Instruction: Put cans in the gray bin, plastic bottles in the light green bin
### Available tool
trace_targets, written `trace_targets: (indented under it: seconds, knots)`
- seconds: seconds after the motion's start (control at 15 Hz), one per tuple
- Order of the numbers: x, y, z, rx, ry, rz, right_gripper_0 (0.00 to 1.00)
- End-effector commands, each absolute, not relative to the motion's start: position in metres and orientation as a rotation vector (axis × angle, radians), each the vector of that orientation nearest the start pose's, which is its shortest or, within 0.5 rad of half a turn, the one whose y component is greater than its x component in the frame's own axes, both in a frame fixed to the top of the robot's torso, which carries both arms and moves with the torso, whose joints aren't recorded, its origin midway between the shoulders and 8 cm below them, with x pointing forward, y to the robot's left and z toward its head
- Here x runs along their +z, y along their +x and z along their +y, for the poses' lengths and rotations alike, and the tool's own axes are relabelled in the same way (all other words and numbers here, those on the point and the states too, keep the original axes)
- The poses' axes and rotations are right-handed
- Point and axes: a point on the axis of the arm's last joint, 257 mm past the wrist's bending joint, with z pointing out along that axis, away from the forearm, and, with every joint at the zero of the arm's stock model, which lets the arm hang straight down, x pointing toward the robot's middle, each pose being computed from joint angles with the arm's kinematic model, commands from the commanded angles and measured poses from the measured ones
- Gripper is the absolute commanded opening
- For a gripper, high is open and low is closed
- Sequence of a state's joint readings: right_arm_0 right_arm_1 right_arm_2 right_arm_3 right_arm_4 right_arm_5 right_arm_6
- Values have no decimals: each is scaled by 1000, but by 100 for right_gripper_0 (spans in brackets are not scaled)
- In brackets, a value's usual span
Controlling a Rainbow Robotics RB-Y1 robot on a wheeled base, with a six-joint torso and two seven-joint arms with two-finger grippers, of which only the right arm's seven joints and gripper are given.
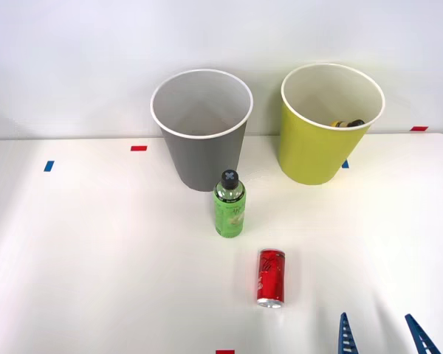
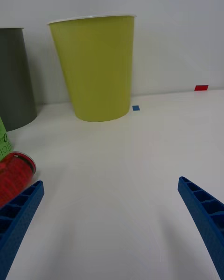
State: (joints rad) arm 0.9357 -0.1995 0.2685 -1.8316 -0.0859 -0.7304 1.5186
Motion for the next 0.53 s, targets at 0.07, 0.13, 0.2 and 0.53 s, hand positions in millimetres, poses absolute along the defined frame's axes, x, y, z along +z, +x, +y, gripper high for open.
trace_targets:
  seconds: [0.07, 0.13, 0.2, 0.53]
  knots:
    - [-275, 238, -241, 50, 66, 1502, 100]
    - [-275, 238, -241, 50, 66, 1502, 100]
    - [-275, 238, -241, 50, 66, 1502, 100]
    - [-275, 238, -241, 50, 66, 1502, 100]
